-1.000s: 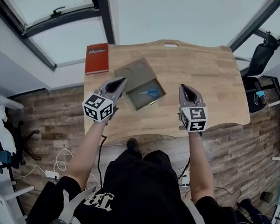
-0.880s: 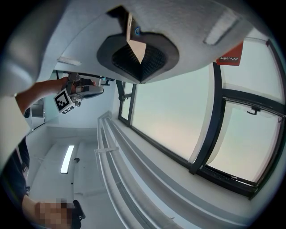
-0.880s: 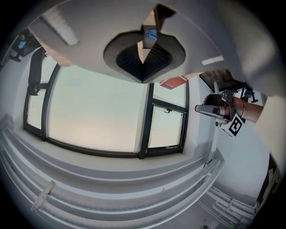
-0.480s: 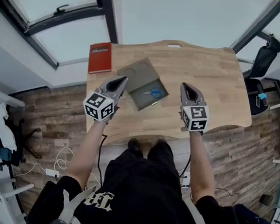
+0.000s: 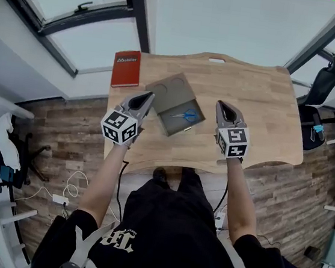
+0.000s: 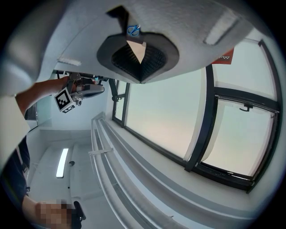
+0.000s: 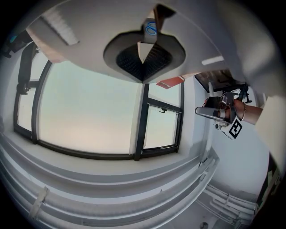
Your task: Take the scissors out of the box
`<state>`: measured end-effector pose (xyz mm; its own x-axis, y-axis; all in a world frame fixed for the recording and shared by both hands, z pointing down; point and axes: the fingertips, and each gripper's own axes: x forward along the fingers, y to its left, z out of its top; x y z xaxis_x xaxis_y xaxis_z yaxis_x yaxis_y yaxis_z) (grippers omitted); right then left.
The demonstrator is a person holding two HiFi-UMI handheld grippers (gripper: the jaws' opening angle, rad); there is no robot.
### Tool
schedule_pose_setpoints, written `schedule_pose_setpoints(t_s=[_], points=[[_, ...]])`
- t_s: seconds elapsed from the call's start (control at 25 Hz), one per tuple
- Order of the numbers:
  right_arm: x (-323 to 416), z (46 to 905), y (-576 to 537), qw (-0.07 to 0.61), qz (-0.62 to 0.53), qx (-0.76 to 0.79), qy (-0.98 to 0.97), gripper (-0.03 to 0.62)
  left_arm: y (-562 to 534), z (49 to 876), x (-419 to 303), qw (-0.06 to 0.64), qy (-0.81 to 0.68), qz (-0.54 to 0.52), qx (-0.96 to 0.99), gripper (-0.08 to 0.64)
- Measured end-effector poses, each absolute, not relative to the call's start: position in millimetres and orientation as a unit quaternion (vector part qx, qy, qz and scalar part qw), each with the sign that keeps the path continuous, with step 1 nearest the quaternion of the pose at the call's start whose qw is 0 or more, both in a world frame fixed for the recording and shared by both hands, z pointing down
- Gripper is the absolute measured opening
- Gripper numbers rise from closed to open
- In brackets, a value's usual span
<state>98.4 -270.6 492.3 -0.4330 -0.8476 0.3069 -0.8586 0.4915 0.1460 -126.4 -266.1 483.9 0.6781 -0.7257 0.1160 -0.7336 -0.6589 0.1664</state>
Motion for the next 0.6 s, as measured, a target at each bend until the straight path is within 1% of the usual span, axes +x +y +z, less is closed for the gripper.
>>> schedule_pose_setpoints(t_s=[0.6], points=[[99.9, 507.6, -336.2, 0.171, 0.021, 0.442, -0.88, 0.005, -303.4, 485.3, -112.4, 0.1, -0.458, 0.033, 0.883, 0.0]])
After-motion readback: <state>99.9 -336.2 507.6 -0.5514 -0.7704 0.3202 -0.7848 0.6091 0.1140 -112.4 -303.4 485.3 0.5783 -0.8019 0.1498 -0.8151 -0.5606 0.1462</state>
